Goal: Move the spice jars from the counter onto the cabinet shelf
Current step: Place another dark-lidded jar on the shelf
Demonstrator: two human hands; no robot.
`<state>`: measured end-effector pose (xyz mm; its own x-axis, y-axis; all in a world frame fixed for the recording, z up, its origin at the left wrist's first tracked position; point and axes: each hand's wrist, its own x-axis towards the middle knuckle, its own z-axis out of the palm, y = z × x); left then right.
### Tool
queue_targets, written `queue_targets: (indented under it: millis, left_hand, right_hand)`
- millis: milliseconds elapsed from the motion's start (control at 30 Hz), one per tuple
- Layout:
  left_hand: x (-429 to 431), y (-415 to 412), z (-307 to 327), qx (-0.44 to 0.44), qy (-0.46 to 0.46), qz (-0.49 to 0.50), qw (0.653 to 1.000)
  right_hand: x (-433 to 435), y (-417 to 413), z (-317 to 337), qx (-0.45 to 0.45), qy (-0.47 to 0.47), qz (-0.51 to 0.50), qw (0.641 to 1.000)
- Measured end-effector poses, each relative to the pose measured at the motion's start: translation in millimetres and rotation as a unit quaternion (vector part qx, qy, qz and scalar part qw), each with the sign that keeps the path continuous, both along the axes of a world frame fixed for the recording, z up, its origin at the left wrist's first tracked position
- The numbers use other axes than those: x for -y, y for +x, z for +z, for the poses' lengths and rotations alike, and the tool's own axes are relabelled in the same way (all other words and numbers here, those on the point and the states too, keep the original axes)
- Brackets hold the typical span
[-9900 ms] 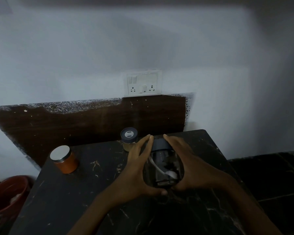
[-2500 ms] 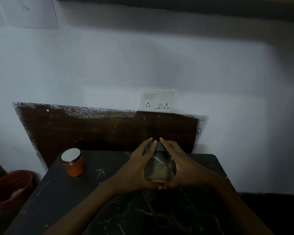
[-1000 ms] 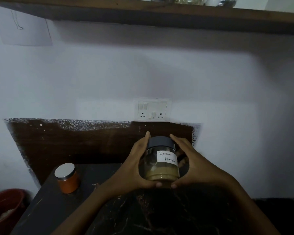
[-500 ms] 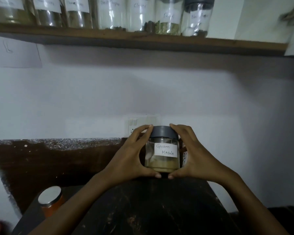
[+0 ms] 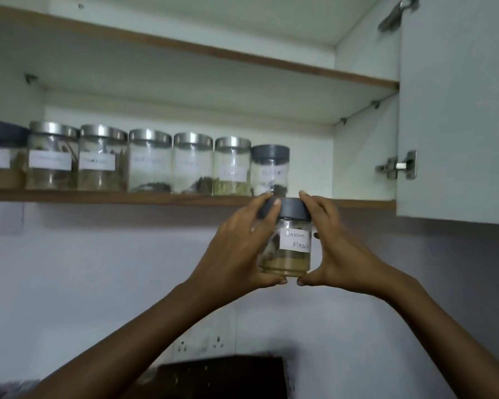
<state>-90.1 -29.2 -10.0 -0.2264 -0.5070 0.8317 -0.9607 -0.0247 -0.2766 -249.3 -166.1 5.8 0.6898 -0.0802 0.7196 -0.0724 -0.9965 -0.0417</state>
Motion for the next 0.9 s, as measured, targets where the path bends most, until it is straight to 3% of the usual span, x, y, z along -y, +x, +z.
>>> queue_targets:
  millis: [200, 367, 533, 700, 900]
  left_hand:
    - [34.8, 5.4, 40.2, 0.074, -0.043, 0.087, 0.993]
    - [51.5, 51.2, 40.4, 0.056, -0.101, 0.235, 0.965]
    - [63.7, 89.0, 22.3, 0.019, -0.103, 0.288, 0.952]
    - [70.7, 96.0, 17.4, 0.038, -0.122, 0.298, 0.946]
    - [74.5, 100.1, 15.4, 0.049, -0.135, 0.305, 0.941]
  right_hand:
    - [37.7, -17.7, 51.6, 0.07, -0.059, -0.036, 0.995]
    - [71.6, -21.5, 81.0, 0.122, -0.085, -0.113, 0.982]
    - [104.9, 6.4, 88.8, 0.103, -0.11, -0.174, 0.973]
    - [127.9, 33.3, 96.3, 0.079, -0.103, -0.157, 0.979]
    - [142.4, 44.5, 105.3, 0.053, -0.002, -0.074, 0.996]
